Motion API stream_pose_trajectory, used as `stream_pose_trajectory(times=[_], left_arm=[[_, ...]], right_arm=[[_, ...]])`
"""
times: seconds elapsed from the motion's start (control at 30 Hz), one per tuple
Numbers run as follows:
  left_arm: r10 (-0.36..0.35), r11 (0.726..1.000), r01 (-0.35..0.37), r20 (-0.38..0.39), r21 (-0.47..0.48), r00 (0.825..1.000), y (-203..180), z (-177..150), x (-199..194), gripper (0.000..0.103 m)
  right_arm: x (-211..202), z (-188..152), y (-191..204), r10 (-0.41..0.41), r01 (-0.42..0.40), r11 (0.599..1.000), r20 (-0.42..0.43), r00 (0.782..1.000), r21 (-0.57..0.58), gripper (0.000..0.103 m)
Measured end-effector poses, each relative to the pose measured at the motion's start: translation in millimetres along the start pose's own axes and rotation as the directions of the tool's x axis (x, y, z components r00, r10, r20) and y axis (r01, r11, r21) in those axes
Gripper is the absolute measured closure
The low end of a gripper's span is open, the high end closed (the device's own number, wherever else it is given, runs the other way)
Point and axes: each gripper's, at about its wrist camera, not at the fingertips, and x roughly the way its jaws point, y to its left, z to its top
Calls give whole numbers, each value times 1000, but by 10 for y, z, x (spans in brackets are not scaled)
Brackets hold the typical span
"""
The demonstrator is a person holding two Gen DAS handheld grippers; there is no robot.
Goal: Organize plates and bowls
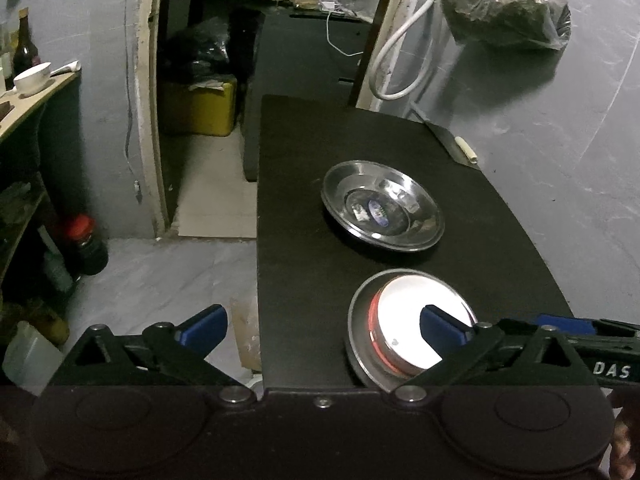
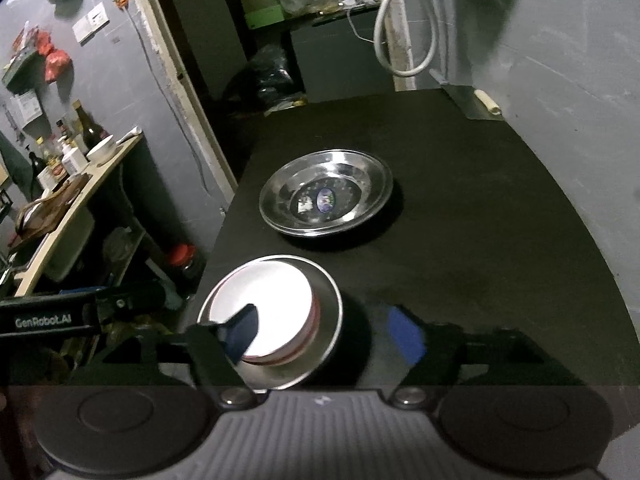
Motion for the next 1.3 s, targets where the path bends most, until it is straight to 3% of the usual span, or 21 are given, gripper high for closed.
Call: stream_pose_trajectory(times=[0.23, 1.3], left_arm=[[26, 1000, -26, -24, 16, 999, 10, -97, -20, 1], [107, 993, -103, -73, 56, 992, -93, -289, 107, 1]], right_arm=[[-32, -78, -58, -10, 10, 1000, 5, 1000, 29, 0], [57, -329, -295, -109, 116, 989, -79, 991, 96, 0]])
